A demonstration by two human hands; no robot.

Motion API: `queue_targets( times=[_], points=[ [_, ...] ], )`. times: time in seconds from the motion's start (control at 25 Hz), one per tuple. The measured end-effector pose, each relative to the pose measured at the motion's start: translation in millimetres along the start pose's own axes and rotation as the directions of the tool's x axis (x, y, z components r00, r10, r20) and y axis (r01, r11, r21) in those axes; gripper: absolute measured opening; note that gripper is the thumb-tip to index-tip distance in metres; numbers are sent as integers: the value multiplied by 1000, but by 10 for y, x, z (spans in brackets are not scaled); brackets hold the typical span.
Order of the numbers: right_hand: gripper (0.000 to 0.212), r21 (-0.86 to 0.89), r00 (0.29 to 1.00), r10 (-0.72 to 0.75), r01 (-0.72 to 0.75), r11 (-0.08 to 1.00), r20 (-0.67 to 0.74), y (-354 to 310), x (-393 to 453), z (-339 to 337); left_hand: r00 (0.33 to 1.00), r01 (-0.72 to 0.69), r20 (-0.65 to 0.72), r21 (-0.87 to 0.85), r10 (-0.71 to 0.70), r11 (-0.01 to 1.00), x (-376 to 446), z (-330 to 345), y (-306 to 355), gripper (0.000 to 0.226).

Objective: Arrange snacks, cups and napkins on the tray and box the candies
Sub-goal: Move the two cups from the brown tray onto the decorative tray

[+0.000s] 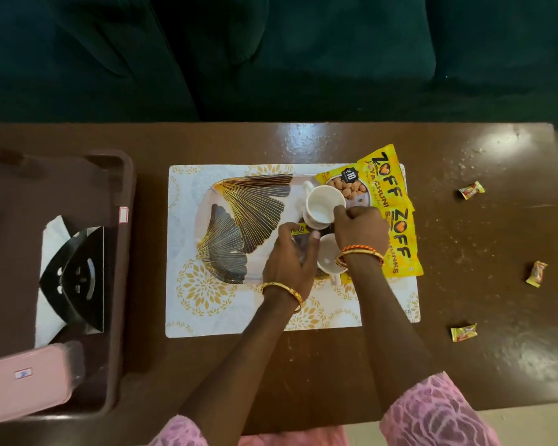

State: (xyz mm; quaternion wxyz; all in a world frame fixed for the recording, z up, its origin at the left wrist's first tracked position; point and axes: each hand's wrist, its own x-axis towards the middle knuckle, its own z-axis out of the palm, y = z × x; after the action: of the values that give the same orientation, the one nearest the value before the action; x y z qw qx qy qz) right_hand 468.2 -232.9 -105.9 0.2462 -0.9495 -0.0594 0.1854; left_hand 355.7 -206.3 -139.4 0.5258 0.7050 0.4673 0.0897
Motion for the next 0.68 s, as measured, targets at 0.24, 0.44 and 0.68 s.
queue_targets(
  times=[0.24, 0.44, 0.68],
  points=[
    [36, -237, 996, -55, 69, 969, 66, 21, 7, -2, 999, -34, 41, 57, 32, 998, -138, 34, 72, 40],
    [26, -81, 964, -114, 137, 987, 240, -108, 272, -137, 1000, -5, -14, 6, 5, 1000, -166, -59, -91, 36],
    [28, -64, 959, -54, 75, 995, 279, -25, 366, -259, 997, 71, 41, -108, -67, 992, -155, -97, -137, 36]
  ],
)
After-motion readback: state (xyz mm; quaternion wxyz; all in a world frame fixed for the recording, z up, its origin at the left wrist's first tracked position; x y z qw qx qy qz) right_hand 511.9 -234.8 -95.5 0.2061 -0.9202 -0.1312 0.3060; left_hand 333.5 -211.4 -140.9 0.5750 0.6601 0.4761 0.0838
